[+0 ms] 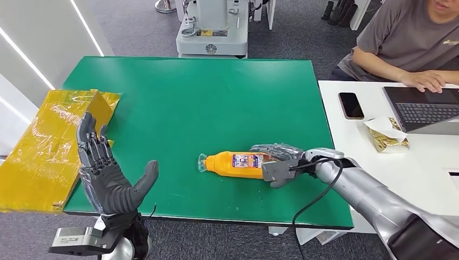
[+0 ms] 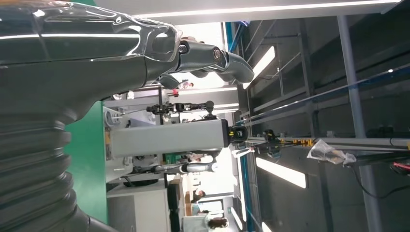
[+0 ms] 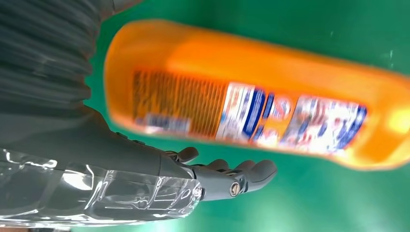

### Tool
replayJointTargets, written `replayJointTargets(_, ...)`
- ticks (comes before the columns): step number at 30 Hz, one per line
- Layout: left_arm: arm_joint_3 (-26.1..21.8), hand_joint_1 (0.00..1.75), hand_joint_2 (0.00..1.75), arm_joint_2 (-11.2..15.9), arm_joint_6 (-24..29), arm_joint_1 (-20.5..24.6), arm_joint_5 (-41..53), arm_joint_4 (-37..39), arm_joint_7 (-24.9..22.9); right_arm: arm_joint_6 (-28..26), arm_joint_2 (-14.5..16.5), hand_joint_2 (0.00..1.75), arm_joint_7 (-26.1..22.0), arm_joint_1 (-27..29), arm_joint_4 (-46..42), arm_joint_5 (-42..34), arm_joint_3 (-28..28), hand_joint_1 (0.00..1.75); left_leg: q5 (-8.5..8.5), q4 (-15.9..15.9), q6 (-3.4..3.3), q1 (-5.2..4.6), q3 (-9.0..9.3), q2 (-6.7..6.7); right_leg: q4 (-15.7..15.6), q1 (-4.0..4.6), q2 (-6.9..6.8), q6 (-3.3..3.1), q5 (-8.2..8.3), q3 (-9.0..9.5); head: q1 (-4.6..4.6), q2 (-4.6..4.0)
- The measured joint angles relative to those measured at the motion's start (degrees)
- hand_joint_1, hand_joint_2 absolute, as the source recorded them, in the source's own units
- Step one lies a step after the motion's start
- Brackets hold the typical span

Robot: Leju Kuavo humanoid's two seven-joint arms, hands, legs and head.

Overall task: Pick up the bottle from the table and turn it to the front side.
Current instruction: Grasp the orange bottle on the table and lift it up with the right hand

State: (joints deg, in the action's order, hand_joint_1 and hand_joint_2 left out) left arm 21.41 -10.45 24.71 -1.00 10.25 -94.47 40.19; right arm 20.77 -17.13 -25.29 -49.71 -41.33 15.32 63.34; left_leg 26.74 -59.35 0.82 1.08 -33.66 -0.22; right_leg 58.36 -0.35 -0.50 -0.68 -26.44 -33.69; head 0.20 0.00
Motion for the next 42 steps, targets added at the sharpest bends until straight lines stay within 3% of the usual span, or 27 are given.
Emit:
replayJointTargets(6, 0.0, 0.0, 1.75, -0.1, -1.1, 0.0, 0.1, 0.0, 0.0, -3.8, 0.1, 1.75, 1.1, 3.3, 0.3, 0.8, 0.3, 0.0, 0.0, 0.0, 0.0, 0.0, 0.02, 0.02, 0.0, 0.0, 0.02, 0.0, 0.0, 0.0, 0.01, 0.0)
replayJointTargets(11, 0.0, 0.0, 1.75, -0.1, -1.8, 0.0, 0.1, 0.0, 0.0, -5.9, -0.5, 1.75, 2.4, 5.6, -0.9, 1.6, 0.0, 0.18, 0.0, 0.0, 0.0, 0.0, 0.06, 0.04, 0.0, 0.0, 0.04, 0.0, 0.0, 0.02, 0.01, 0.0)
replayJointTargets(15, 0.0, 0.0, 1.75, -0.1, -1.9, 0.0, 0.1, 0.0, 0.0, -7.1, -1.0, 1.75, 3.2, 6.7, -2.2, 1.9, -0.9, 1.6, 0.0, 0.0, 0.0, 0.0, 0.11, 0.07, 0.0, 0.0, 0.07, 0.0, 0.01, 0.06, 0.0, 0.0)
replayJointTargets(17, 0.0, 0.0, 1.75, -0.1, -1.9, 0.0, 0.1, 0.0, 0.0, -7.9, -1.1, 1.75, 3.6, 7.2, -2.8, 2.1, -1.3, 1.72, 0.0, 0.0, 0.0, 0.0, 0.16, 0.11, 0.0, 0.0, 0.11, 0.01, 0.02, 0.09, 0.0, 0.0)
replayJointTargets(31, 0.0, 0.0, 1.75, -0.1, -2.0, 0.4, -0.2, 0.1, 0.0, -12.5, -1.4, 1.75, 4.3, 11.0, -6.1, 5.1, -6.1, 1.75, -0.01, 0.0, 0.0, 0.0, 0.19, 0.16, 0.0, 0.0, 0.14, 0.03, 0.09, 0.12, 0.01, 0.0)
replayJointTargets(42, 0.3, 0.0, 1.75, 0.0, -0.6, 0.4, -1.1, 0.2, 0.0, -19.4, -1.4, 1.75, 3.2, 14.0, -8.1, 6.3, -10.6, 1.75, -0.01, 0.0, 0.0, 0.0, 0.13, 0.15, 0.0, 0.0, 0.13, 0.03, 0.09, 0.08, 0.0, 0.0)
